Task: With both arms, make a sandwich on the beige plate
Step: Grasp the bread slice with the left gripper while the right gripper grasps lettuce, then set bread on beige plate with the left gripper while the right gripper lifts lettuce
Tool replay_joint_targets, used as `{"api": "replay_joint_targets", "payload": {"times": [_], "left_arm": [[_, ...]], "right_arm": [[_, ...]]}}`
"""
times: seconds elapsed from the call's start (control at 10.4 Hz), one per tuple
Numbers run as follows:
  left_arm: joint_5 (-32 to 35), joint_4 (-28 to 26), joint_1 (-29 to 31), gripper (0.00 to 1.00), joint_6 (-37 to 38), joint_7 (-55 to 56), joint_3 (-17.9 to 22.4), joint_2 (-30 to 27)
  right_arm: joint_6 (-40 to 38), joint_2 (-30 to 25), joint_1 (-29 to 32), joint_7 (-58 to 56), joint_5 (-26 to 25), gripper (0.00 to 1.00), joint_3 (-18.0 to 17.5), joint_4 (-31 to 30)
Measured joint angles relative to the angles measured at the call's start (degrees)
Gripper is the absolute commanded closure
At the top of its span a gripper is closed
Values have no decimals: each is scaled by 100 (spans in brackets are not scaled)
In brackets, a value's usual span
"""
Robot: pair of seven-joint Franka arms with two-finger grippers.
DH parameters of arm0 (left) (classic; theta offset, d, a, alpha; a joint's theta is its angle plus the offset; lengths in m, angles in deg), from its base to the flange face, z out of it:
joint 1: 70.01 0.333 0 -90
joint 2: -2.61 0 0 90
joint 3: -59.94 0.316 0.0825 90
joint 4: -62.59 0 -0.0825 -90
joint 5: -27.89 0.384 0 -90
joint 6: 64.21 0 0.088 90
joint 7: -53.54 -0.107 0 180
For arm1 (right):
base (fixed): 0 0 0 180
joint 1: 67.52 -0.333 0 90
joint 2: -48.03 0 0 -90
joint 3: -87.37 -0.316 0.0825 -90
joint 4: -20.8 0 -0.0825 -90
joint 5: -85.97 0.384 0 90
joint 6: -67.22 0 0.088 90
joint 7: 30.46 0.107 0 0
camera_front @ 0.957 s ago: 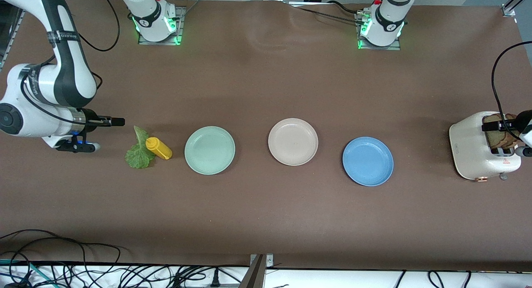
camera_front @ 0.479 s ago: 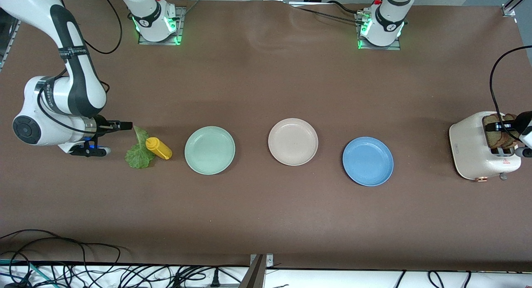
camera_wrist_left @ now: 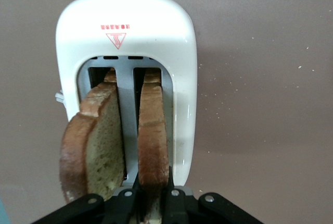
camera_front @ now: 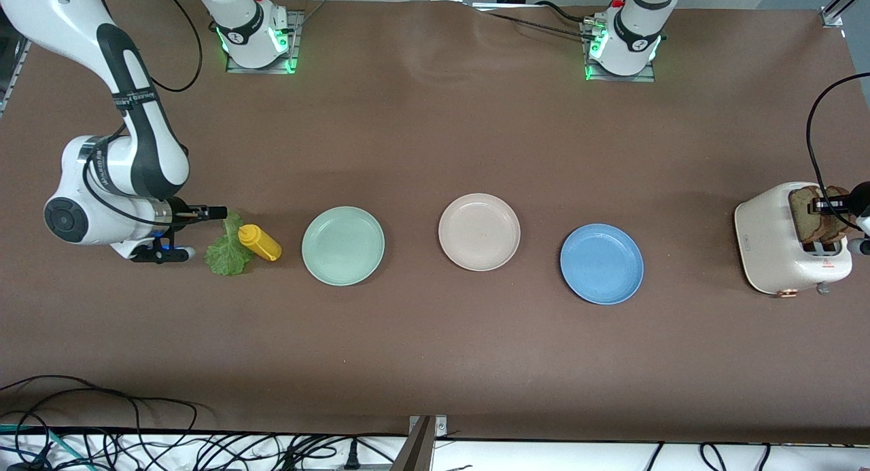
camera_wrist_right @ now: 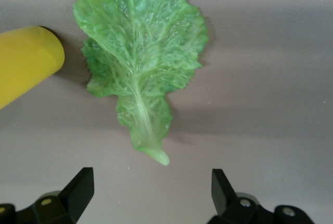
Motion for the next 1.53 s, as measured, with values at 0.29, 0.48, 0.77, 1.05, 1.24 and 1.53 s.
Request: {"api": "replay_joint_targets", "payload": {"times": [0.29, 0.48, 0.77, 1.05, 1.24, 1.53], "left_arm": [[0, 596, -22, 100, 841, -208, -106, -67], [0, 946, -33, 100, 1336, -244, -403, -107], [6, 1129, -218, 100, 1793, -305, -1062, -107], [-4, 1098, -1189, 100, 1970, -322, -1184, -46], [-135, 1083, -2096, 100, 2037, -173, -1206, 104], [-849, 1080, -3159, 100, 1727, 328, -1201, 694]], "right_arm": [[36, 170, 4, -440, 282, 0, 2, 1], [76, 274, 5, -493, 301, 0, 2, 3], [217, 462, 6, -528, 306, 0, 2, 8], [301, 588, 7, -533, 311, 2, 1, 19], [380, 662, 8, -536, 319, 43, 3, 25], [402, 717, 9, -537, 328, 97, 2, 32]]}}
